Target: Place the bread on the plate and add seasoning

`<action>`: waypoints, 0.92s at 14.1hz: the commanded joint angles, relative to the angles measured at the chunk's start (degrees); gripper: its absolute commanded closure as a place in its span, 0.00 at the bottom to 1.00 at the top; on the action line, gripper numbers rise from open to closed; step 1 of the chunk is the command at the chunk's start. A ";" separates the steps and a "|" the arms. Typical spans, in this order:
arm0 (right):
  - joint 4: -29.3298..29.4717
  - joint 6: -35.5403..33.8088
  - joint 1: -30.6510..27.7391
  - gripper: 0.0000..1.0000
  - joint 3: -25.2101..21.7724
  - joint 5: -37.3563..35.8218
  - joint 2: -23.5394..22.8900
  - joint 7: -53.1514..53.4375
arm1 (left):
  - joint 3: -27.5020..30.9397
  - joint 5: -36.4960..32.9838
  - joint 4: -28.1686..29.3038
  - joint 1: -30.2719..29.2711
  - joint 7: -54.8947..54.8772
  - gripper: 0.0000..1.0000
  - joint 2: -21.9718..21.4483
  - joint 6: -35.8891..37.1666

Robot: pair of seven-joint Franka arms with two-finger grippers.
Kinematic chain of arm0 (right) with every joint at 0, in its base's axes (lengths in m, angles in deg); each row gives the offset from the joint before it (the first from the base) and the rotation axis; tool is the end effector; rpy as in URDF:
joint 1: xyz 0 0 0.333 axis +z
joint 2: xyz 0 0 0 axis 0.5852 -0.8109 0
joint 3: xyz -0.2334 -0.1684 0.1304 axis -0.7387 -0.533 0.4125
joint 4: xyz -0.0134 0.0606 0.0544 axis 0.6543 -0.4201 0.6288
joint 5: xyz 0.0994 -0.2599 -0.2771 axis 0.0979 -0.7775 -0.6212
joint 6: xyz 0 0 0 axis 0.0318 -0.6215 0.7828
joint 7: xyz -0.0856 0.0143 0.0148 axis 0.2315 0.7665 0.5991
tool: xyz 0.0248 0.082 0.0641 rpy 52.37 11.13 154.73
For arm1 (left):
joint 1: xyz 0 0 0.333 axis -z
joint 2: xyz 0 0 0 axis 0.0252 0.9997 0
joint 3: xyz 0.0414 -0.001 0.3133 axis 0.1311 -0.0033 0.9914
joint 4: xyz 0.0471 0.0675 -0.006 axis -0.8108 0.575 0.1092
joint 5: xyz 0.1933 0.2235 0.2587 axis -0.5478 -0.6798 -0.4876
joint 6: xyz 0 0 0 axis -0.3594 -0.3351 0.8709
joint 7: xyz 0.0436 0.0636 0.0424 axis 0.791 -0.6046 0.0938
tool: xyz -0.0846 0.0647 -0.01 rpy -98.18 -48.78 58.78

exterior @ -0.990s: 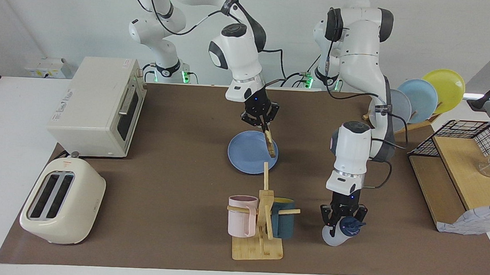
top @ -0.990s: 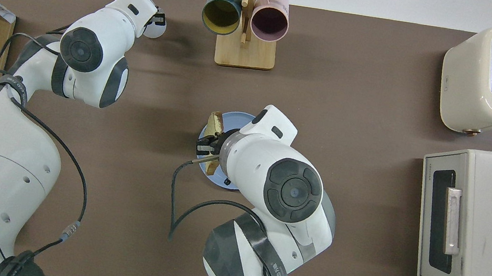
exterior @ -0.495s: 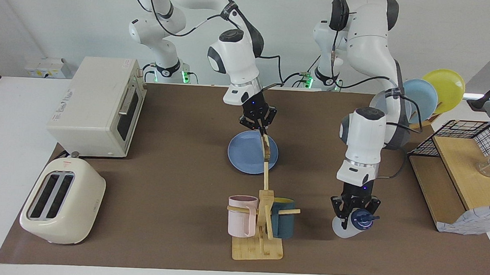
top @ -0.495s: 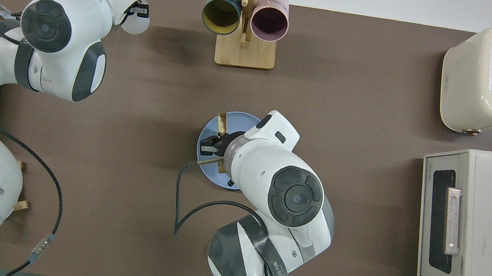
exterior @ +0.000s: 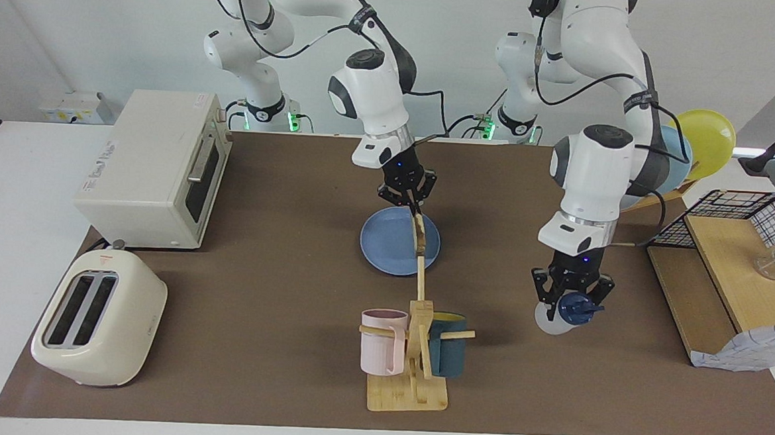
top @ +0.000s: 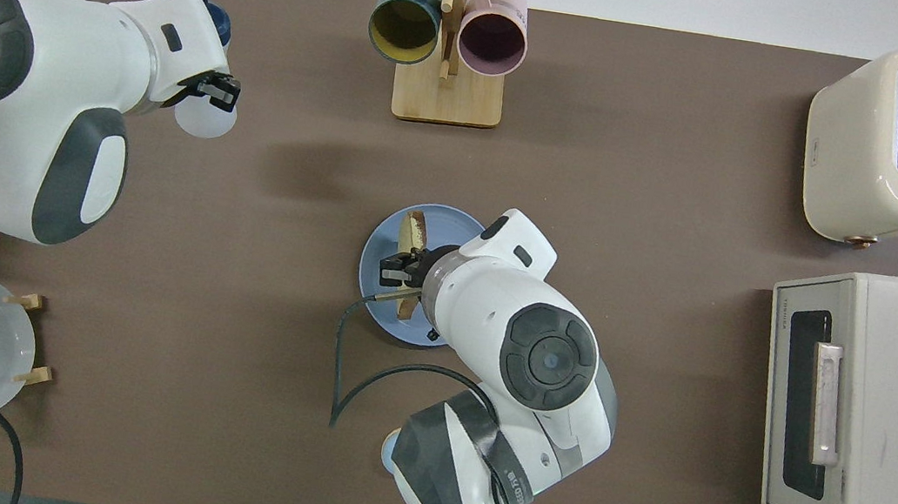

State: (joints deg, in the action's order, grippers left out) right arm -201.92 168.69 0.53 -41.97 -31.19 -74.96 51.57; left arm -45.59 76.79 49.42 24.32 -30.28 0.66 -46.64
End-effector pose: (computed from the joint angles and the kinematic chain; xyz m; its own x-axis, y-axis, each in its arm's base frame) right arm 0.4863 0.3758 0.4083 0.9512 0.0616 0.3025 0.1491 -0.9498 -0.2752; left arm 0.6057 -0.1672 0.4814 0.8421 -0.4439 0.3062 -0.4302 -0.8954 -0.1151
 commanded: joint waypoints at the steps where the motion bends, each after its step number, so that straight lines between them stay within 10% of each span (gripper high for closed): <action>1: -3.55 1.41 -1.02 1.00 0.33 1.41 2.02 0.18 | 0.68 5.35 4.19 0.43 -14.09 1.00 -8.53 10.52; 12: -12.34 7.81 -5.41 1.00 0.33 1.41 4.22 -0.88 | 1.39 7.21 8.66 -1.07 -45.08 1.00 -21.64 33.95; 13: -12.53 7.82 -5.32 0.87 0.33 1.41 4.22 -0.70 | 1.39 7.21 9.63 -1.24 -46.05 1.00 -22.26 33.78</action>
State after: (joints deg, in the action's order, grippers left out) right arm -211.24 174.58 -4.58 -42.04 -31.19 -72.90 51.45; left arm -44.13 82.95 55.14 23.56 -73.69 -18.23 -12.95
